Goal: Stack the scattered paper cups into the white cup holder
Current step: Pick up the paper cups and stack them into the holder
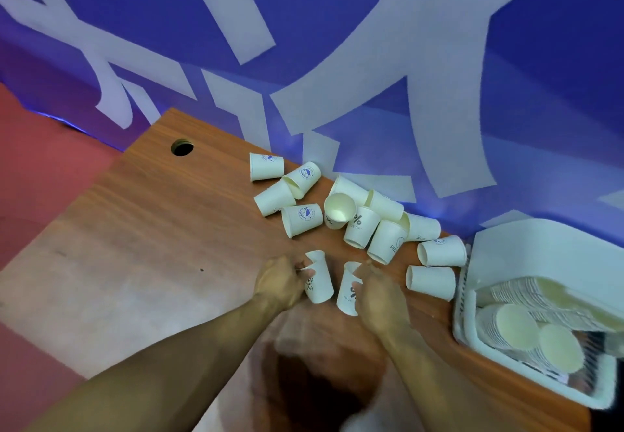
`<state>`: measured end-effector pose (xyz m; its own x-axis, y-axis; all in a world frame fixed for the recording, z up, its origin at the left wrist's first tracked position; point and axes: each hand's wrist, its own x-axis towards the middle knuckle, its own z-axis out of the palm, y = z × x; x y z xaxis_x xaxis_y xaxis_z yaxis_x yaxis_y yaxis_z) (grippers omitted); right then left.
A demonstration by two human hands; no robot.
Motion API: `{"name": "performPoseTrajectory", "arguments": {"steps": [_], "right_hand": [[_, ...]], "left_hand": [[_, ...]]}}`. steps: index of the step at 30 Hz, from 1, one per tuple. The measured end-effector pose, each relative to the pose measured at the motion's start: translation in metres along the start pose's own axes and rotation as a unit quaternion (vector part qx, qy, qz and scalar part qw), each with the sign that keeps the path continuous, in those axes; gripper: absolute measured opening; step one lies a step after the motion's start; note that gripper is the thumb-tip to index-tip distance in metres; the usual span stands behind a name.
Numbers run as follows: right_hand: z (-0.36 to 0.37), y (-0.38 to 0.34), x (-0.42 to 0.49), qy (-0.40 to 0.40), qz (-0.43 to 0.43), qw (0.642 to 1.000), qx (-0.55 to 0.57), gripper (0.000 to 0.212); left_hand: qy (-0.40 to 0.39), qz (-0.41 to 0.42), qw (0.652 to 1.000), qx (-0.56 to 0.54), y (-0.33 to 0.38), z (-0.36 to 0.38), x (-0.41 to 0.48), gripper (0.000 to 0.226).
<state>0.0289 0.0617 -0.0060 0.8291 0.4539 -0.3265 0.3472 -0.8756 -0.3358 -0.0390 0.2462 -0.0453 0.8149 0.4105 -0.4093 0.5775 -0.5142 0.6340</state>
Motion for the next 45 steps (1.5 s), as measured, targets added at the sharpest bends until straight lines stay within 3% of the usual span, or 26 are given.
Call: {"name": "performPoseTrajectory", "arguments": {"steps": [4, 11, 22, 27, 35, 45], "right_hand": [[-0.026, 0.007, -0.031, 0.050, 0.006, 0.999, -0.017, 0.029], [-0.064, 0.027, -0.087, 0.173, 0.002, 0.985, -0.023, 0.022], [-0.094, 0.105, -0.168, 0.299, 0.043, 0.952, -0.043, 0.009], [-0.115, 0.154, -0.190, 0.317, 0.097, 0.943, -0.041, 0.009], [-0.137, 0.215, -0.198, 0.347, 0.165, 0.923, -0.008, 0.010], [-0.115, 0.258, -0.170, 0.241, 0.148, 0.959, 0.003, 0.016]], "left_hand": [[0.023, 0.040, 0.999, 0.004, 0.028, -0.004, -0.028, 0.014], [0.073, 0.183, 0.979, 0.045, 0.076, -0.003, -0.076, 0.015], [0.102, 0.307, 0.944, 0.064, 0.160, 0.052, -0.127, 0.021], [0.128, 0.366, 0.919, 0.077, 0.201, 0.088, -0.143, 0.014], [0.100, 0.418, 0.901, 0.062, 0.243, 0.123, -0.148, 0.008], [0.107, 0.430, 0.891, 0.096, 0.259, 0.148, -0.131, 0.007]]}}
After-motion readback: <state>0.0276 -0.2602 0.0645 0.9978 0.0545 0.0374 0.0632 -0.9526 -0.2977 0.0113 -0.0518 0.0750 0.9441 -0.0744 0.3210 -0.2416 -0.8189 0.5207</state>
